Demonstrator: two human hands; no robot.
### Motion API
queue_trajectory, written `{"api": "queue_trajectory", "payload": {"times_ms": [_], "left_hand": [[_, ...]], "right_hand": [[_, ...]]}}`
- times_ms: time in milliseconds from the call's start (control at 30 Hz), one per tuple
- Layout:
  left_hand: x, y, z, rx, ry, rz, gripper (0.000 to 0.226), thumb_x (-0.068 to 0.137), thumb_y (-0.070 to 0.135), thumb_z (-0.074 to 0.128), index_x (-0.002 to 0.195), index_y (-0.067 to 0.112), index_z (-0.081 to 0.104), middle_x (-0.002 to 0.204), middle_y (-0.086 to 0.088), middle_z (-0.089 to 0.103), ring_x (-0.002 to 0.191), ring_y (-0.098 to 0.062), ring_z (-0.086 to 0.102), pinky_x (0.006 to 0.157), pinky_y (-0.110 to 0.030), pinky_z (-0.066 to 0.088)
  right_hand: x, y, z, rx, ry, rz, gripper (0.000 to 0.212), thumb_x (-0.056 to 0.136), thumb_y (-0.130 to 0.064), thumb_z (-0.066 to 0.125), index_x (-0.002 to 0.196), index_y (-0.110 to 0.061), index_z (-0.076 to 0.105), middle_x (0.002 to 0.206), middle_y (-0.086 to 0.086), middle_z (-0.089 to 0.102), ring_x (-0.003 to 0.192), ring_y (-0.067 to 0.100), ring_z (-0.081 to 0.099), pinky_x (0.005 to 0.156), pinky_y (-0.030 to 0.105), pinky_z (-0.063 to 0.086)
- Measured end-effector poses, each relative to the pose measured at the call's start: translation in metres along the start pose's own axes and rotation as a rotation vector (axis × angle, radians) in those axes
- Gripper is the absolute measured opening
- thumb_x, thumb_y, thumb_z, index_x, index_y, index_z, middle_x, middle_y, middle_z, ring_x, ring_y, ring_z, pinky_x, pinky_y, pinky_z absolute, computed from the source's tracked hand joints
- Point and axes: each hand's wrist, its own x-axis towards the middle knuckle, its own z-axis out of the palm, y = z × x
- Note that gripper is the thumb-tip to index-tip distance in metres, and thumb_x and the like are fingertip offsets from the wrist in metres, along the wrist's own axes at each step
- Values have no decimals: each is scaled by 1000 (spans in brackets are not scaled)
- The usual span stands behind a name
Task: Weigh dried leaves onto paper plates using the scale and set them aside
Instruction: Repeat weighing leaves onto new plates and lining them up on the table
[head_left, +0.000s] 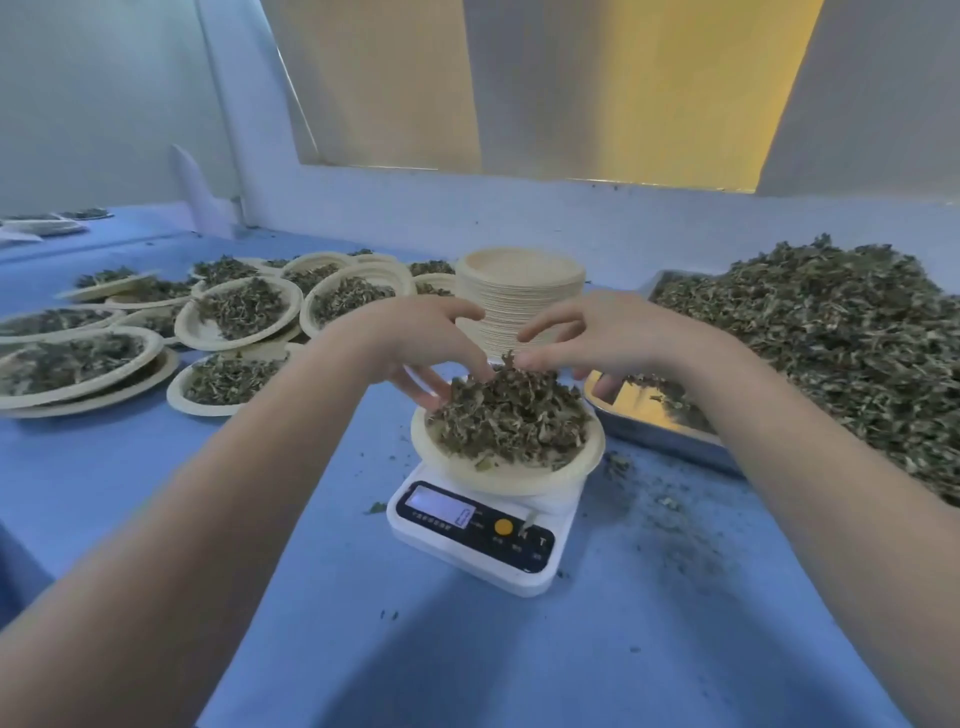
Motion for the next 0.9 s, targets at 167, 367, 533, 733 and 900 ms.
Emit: {"api": "queue_trajectory", "payload": {"times_ms": [167,367,533,733,900], "left_hand": [[10,-18,2,-49,197,94,38,88,12,61,124,22,57,100,6,58,73,-14,64,60,-24,55],[24,-43,13,-190,405,134,23,89,5,54,103,17,67,82,1,60,65,-12,53,53,-23,43],[29,-44,19,-311,478,230,21,87,7,55,91,23,67,79,1,60,62,-11,51,54,-22,41],[33,-46,30,-517,647,286,18,85,9,60,83,25,66,78,7,63,62,-2,52,60,-23,39],[39,-57,38,-636,755,267,17,85,7,57,86,22,65,77,8,61,61,-2,51,67,-25,40]], "right_hand": [[9,3,13,39,105,-36,15,83,-45,67,97,-39,67,99,-10,65,78,8,67,54,19,54],[22,8,29,-86,194,-85,25,82,-55,63,99,-38,69,86,-21,60,63,-12,55,49,9,40],[29,5,38,-356,243,-75,63,73,-82,42,117,-40,59,108,-6,59,98,14,55,78,33,46],[29,3,54,-471,286,-93,78,66,-90,24,126,-46,48,126,0,45,116,23,46,79,37,37],[31,3,72,-590,273,-138,61,79,-79,33,121,-39,50,112,0,47,98,22,49,67,32,34]]}}
